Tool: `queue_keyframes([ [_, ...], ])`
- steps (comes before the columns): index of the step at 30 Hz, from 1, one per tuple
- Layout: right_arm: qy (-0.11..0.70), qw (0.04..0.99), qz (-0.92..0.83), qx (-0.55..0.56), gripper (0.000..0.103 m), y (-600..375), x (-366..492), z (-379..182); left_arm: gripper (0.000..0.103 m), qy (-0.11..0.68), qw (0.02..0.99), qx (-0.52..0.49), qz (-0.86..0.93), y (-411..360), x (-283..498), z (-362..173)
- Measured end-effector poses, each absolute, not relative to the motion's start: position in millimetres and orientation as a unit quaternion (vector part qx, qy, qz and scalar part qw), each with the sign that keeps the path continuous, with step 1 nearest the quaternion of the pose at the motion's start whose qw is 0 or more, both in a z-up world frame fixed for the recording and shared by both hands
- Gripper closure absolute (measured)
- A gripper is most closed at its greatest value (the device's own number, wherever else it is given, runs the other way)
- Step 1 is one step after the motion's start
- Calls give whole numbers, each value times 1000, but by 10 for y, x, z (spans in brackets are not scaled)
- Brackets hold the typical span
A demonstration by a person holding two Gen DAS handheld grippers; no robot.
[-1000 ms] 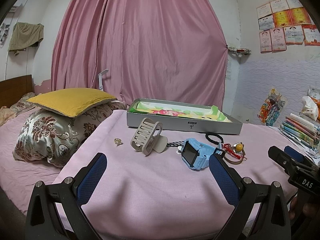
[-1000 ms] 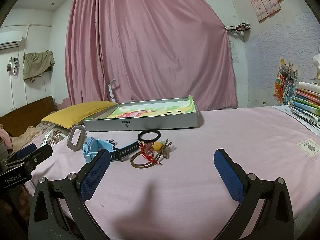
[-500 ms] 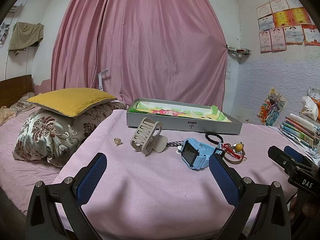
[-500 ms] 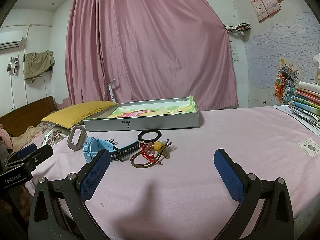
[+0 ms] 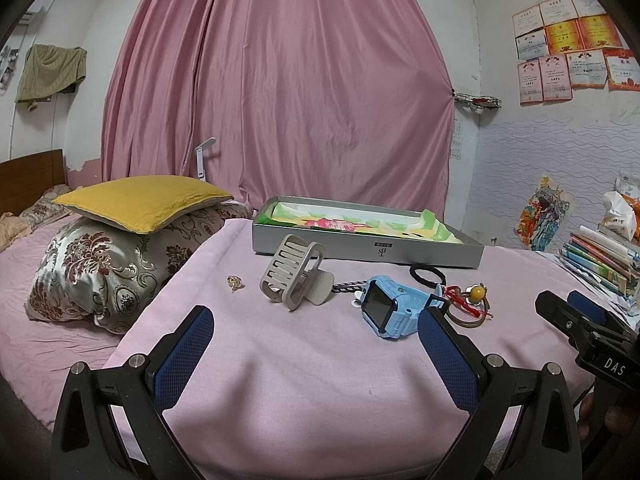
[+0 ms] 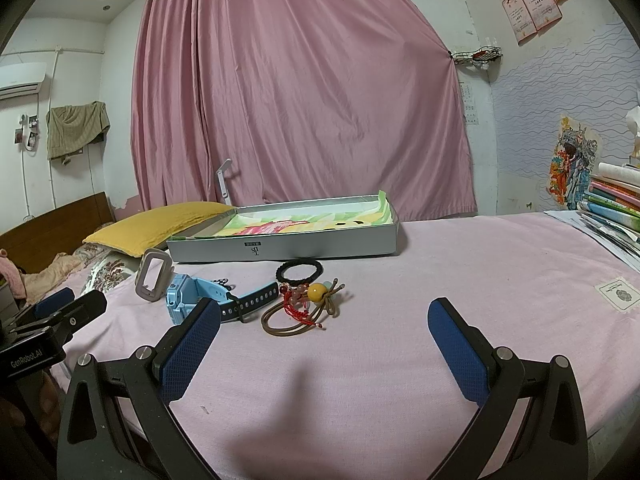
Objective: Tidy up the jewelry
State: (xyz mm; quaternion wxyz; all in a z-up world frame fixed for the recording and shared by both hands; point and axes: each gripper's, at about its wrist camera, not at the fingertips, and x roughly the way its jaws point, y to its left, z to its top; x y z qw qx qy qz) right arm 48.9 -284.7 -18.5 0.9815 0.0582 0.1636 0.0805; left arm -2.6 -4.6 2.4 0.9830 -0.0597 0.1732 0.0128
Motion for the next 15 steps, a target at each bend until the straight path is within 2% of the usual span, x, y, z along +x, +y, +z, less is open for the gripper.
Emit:
queue_keyframes([
  [15, 162, 982, 78, 59, 1, -2831, 486, -199, 1, 174, 983, -59, 13, -49, -17, 5],
])
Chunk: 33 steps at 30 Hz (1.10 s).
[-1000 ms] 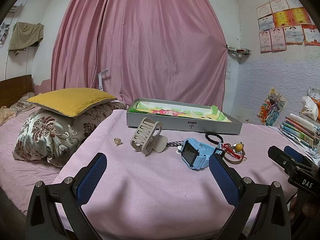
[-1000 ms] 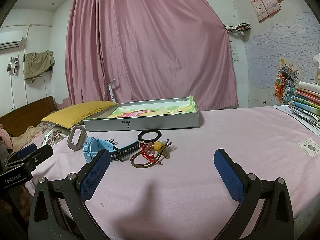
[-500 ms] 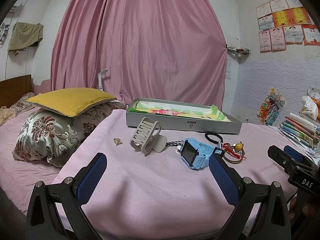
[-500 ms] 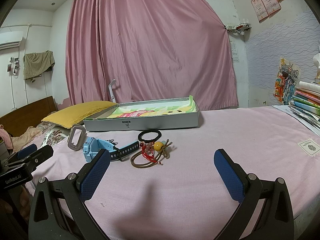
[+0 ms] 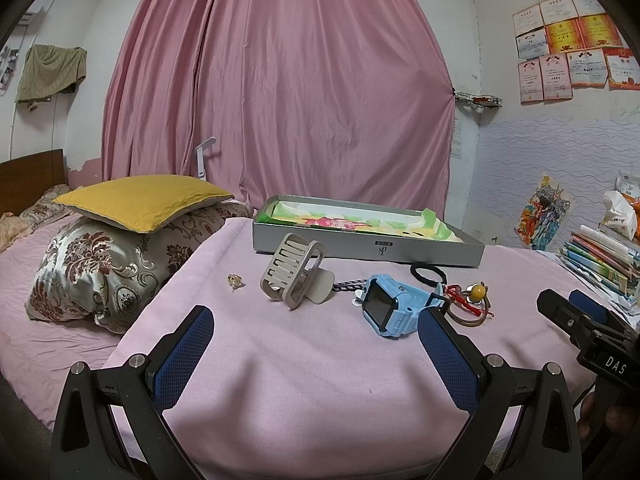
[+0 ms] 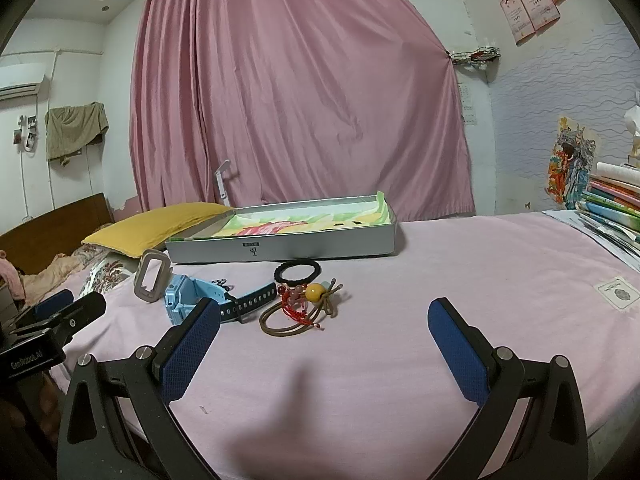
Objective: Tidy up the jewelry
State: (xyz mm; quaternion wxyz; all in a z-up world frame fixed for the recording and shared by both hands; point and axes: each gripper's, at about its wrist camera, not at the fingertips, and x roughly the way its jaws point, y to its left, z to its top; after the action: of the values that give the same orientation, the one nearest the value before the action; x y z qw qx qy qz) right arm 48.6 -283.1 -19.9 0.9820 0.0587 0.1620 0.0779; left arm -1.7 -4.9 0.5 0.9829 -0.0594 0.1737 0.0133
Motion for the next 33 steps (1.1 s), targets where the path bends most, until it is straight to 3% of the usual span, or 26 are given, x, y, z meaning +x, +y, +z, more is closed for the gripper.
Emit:
queue_keyframes([
  [19, 174, 982, 74, 25, 1, -2927, 644, -40, 1, 227, 968, -101, -40, 39, 265, 11],
  [30, 259, 958, 120, 20, 1, -2971, 1092, 69, 1, 314, 939, -127, -62, -101, 709, -16],
  [33, 277, 952, 130, 16, 6, -2968, 1168, 42, 8, 326, 934, -130, -71, -151, 783, -21],
])
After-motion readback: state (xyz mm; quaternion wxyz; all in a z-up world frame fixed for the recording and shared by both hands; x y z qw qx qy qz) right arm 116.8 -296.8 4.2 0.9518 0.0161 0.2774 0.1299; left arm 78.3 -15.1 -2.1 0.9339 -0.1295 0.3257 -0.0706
